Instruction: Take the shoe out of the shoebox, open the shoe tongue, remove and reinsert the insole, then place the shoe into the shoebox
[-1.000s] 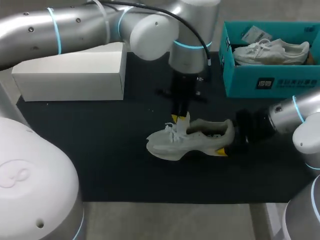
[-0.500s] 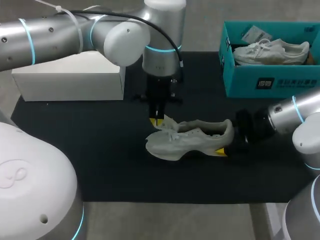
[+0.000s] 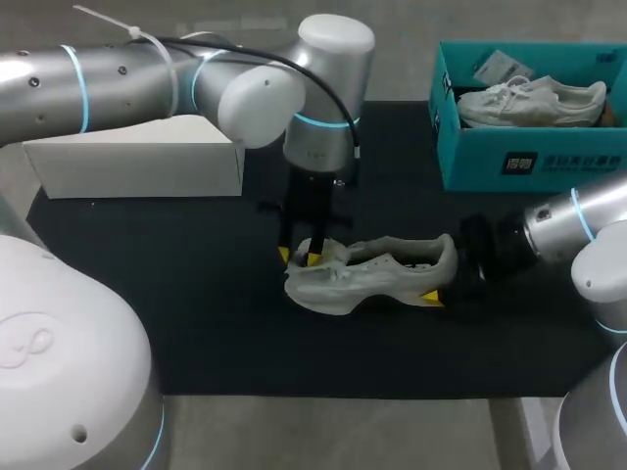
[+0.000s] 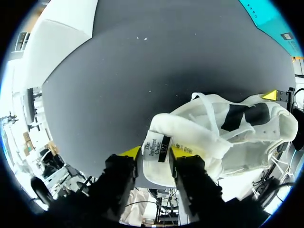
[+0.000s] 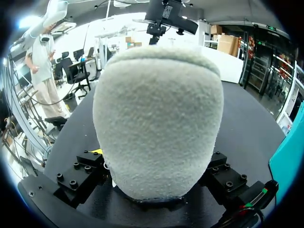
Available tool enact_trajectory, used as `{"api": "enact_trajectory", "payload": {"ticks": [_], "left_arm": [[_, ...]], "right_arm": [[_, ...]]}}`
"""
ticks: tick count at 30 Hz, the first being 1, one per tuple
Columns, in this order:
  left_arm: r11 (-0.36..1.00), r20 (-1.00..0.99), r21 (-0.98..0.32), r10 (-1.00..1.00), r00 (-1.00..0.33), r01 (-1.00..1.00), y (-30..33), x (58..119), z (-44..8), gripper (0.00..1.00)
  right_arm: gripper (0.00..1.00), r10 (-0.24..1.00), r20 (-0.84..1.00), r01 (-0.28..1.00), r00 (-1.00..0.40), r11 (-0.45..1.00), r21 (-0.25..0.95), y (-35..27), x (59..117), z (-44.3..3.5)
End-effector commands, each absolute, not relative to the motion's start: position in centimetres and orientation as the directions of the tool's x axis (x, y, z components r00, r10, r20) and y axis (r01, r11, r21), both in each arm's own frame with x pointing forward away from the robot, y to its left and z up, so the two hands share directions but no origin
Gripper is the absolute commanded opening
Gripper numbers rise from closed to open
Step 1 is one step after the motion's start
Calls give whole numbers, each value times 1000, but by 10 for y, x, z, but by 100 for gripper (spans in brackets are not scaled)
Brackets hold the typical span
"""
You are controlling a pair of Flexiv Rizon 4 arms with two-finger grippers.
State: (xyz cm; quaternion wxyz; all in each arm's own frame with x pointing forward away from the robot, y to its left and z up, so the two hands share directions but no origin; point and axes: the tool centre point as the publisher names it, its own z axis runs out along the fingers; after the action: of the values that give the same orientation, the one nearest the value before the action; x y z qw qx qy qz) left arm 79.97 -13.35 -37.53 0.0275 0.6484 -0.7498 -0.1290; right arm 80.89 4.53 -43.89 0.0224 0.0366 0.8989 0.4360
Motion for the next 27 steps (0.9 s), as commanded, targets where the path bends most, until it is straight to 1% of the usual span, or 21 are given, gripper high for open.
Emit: {"api": "enact_trajectory", "payload": {"ticks": [1,3,4,6,7,8,9,10,12,13,14,17,23,27], "left_arm": [[189,-104,211,-971,-215,-959,-134,798,-363,100],[278,-73,189,-953,-295,-942,-136,798,-353,100],[342,-57,174,-933,-357,-923,-137,798,-347,100],[492,3,150,-867,-498,-857,-139,798,-336,100],[599,29,130,-798,-601,-790,-141,797,-330,100],[702,66,124,-711,-700,-701,-141,796,-324,100],[774,67,80,-632,-772,-628,-141,796,-318,100],[871,76,73,-491,-868,-486,-141,795,-315,100],[964,34,13,-267,-963,-266,-140,791,-309,100],[995,49,-2,-100,-994,-100,-137,789,-307,100],[1000,50,-21,13,-999,12,-135,789,-305,100],[992,40,-69,105,-994,102,-132,787,-294,100],[950,28,-116,295,-955,290,-144,792,-274,100],[902,-55,-122,410,-910,414,-150,794,-268,100]], "right_arm": [[0,87,-10,47,-996,620,783,45,808,-443],[0,87,-10,47,-996,620,783,45,808,-443],[0,87,-10,47,-996,620,783,45,808,-443],[0,87,-10,47,-996,620,783,45,808,-443],[0,87,-10,47,-996,620,783,45,808,-443],[0,87,-10,47,-996,620,783,45,808,-443],[0,87,-10,47,-996,620,783,45,808,-443],[0,87,-10,47,-996,620,783,45,808,-443],[0,87,-10,47,-996,620,783,45,808,-443],[0,87,-10,47,-996,620,783,45,808,-443],[0,87,-10,47,-996,620,783,45,808,-443],[0,87,-10,47,-996,620,783,45,808,-443],[0,87,-10,47,-996,620,783,45,808,-443],[0,87,-10,47,-996,620,783,45,808,-443]]}}
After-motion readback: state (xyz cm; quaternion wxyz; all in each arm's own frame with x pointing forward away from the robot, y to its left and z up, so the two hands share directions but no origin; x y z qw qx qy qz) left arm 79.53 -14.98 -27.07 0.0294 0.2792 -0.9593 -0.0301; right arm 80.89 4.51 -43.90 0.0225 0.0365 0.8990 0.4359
